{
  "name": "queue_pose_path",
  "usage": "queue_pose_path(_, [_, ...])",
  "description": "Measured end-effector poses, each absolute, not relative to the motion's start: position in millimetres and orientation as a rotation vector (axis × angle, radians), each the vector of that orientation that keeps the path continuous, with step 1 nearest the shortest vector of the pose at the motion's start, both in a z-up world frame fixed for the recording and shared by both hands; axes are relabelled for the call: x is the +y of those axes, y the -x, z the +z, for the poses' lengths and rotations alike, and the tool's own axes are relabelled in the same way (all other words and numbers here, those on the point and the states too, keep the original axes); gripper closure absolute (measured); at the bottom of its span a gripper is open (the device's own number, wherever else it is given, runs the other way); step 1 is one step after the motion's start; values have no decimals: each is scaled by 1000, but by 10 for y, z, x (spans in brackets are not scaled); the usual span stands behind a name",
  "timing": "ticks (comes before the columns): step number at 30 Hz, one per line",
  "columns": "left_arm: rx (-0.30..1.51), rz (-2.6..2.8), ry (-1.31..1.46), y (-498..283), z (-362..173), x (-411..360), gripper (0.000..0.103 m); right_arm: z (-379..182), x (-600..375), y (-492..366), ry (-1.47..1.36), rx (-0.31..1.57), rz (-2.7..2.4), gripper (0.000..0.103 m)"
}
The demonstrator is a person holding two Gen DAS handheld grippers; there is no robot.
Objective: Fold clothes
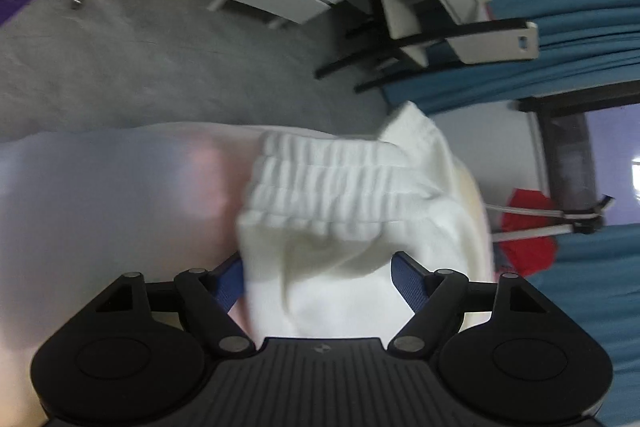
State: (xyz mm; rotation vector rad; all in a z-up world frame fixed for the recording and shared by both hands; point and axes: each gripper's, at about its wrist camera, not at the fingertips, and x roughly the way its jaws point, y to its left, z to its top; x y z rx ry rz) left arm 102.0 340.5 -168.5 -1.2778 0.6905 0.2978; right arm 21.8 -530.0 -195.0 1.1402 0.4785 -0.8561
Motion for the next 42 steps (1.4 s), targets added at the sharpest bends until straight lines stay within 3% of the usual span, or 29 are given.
queue_pose_path(8, [507, 10, 1431, -989, -1641, 3285, 26, -1999, -5427, -185, -1436, 272, -609, 21])
queue_pose_path(12, [667, 76, 1343, -1128, -1705, 3159, 36, -1950, -5423, -228, -1384, 309, -623, 28])
queue_pose_path(14, [761, 115, 1331, -1214, -1803, 3110, 50, -1978, -5434, -272, -1328, 400, -707, 49])
queue_pose_path(18, [782, 158, 1349, -1308, -1891, 3076, 68, -2107, -5496, -281, -1396, 409, -770, 77])
queue_pose_path(19, [776, 169, 1330, -1333, -1873, 3058, 79, -2071, -5488, -310, -1366, 410, -779, 89])
queue_pose_path(20, [769, 184, 1308, -1348, -1852, 3032, 87, -2021, -5466, -340, -1326, 409, -783, 94])
queue_pose_path(23, [718, 197, 1260, -1344, -1738, 2960, 95, -1829, -5410, -382, -1224, 363, -765, 97])
queue_pose_path(29, [560, 120, 1115, -1068, -1199, 2780, 96, -1525, -5415, -338, -1141, 256, -704, 97])
queue_pose_path(34, [459, 84, 1154, -790, -924, 2776, 96, -1258, -5323, -64, -1061, 197, -683, 97])
queue_pose_path(42, [453, 63, 1089, -840, -454, 2798, 96, -829, -5357, -361, -956, 188, -644, 97])
